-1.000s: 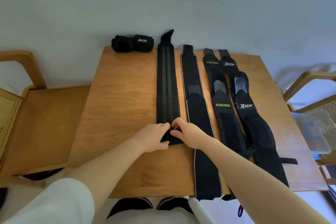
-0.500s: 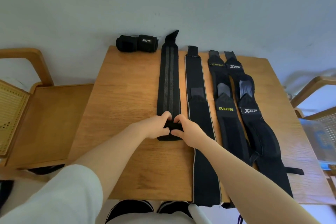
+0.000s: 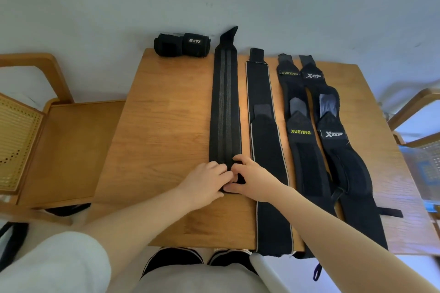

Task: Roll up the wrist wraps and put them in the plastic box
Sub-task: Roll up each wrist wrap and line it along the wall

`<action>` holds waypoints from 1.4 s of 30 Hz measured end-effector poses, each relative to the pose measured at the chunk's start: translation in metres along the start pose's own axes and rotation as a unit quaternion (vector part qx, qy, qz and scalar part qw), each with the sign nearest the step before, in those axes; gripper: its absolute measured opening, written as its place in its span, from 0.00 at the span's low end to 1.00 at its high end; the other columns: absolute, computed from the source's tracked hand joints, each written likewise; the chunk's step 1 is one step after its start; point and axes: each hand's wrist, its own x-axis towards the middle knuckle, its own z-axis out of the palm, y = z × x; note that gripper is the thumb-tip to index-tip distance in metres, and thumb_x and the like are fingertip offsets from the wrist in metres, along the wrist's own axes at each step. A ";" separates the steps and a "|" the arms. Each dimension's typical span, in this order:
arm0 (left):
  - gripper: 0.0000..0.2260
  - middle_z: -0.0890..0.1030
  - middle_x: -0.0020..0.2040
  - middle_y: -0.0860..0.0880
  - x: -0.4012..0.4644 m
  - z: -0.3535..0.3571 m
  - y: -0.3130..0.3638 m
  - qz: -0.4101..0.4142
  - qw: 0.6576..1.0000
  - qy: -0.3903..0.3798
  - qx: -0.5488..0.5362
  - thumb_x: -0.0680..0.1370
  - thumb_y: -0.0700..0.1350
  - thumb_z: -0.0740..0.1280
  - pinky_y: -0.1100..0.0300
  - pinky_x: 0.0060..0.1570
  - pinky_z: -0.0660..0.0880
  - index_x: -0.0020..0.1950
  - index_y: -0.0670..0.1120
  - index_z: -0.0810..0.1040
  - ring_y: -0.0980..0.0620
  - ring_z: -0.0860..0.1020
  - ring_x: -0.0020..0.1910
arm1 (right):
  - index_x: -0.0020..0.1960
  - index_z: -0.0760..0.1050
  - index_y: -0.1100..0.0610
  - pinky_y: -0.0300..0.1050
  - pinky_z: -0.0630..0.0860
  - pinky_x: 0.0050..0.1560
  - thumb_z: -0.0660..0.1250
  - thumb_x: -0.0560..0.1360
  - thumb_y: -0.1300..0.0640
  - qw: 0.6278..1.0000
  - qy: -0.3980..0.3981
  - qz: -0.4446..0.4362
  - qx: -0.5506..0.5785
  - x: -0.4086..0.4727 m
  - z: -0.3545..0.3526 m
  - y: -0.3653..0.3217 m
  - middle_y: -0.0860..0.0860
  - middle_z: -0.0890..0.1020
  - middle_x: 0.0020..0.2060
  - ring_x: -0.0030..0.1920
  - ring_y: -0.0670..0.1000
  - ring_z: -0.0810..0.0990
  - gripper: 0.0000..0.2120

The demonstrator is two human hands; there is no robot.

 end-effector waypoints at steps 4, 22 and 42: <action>0.19 0.70 0.65 0.49 -0.011 0.021 0.007 -0.017 0.998 0.052 -0.037 0.78 0.47 0.64 0.59 0.62 0.66 0.68 0.46 0.69 0.50 0.65 0.66 | 0.50 0.78 0.55 0.46 0.62 0.70 0.64 0.78 0.51 0.999 -0.017 0.025 0.031 -0.002 0.001 -0.006 0.51 0.56 0.76 0.74 0.52 0.60 0.09; 0.15 0.75 0.62 0.51 -0.016 0.014 0.001 -0.054 0.989 0.068 -0.119 0.78 0.49 0.65 0.63 0.55 0.68 0.64 0.47 0.71 0.54 0.70 0.61 | 0.62 0.72 0.54 0.45 0.71 0.55 0.60 0.80 0.56 0.961 0.195 0.041 -0.191 0.019 0.026 -0.016 0.52 0.73 0.57 0.57 0.53 0.72 0.11; 0.28 0.72 0.67 0.49 -0.013 0.009 0.012 -0.098 0.990 0.058 -0.089 0.78 0.51 0.65 0.61 0.60 0.69 0.75 0.46 0.58 0.52 0.71 0.65 | 0.64 0.69 0.55 0.41 0.71 0.53 0.62 0.79 0.59 0.974 0.121 -0.024 -0.192 0.004 0.019 -0.012 0.51 0.72 0.59 0.59 0.50 0.71 0.14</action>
